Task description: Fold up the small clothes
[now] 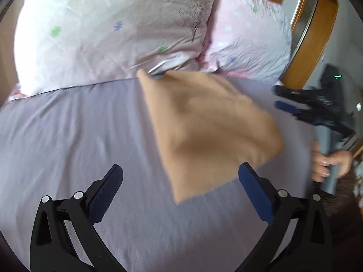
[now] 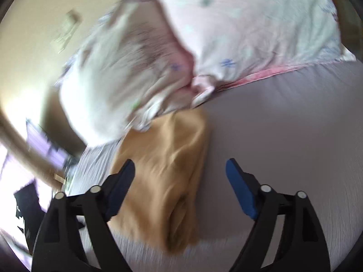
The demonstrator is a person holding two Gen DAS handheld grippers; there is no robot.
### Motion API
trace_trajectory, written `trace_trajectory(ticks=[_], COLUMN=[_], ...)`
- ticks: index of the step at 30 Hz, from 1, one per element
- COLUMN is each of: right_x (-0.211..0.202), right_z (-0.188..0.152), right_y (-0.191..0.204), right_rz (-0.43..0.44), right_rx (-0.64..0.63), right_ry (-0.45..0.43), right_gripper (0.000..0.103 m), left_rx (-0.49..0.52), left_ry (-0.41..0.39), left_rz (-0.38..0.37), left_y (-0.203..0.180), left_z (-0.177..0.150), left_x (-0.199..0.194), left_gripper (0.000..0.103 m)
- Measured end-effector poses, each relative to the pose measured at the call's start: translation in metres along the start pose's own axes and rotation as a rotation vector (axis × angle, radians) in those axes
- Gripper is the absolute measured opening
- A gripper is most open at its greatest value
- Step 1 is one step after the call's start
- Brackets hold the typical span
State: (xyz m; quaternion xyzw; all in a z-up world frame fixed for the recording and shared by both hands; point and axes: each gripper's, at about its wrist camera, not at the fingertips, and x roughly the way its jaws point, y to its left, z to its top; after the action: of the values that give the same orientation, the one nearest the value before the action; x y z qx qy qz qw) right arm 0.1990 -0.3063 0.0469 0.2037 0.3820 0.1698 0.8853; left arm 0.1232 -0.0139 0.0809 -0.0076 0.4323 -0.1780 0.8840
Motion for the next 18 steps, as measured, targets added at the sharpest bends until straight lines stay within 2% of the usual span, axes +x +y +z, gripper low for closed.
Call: trace_trajectory(ticks=[2,5,9,14,18], right_x=[-0.012,-0.008,0.004,0.016,0.029], right_z=[-0.029,-0.068,-0.101,-0.122,-0.127], right_y=[0.020,0.039,0.047,0.052,0.054], right_rz=[-0.021,-0.118,-0.194,-0.259,-0.306], right_rx=[-0.079,-0.173,-0.226,-0.275,-0.314], right_ry=[0.040,0.105,0.172,0.195,0.211], right_gripper=[0.100,0.100,0.100,0.100,0.100], left_rx=[0.016,0.030,0.044,0.070,0.050], left_ry=[0.044,0.104,0.129,0.168,0.157], left_rz=[0.066,0.103,0.145,0.202,0.200], left_y=[-0.004,-0.010,-0.012,-0.016,-0.014], left_z=[-0.016,-0.034,-0.043,-0.050,-0.052], left_x=[0.001,0.014,0.023,0.039,0.037], left_gripper=[0.102,0.102,0.102,0.102,0.102])
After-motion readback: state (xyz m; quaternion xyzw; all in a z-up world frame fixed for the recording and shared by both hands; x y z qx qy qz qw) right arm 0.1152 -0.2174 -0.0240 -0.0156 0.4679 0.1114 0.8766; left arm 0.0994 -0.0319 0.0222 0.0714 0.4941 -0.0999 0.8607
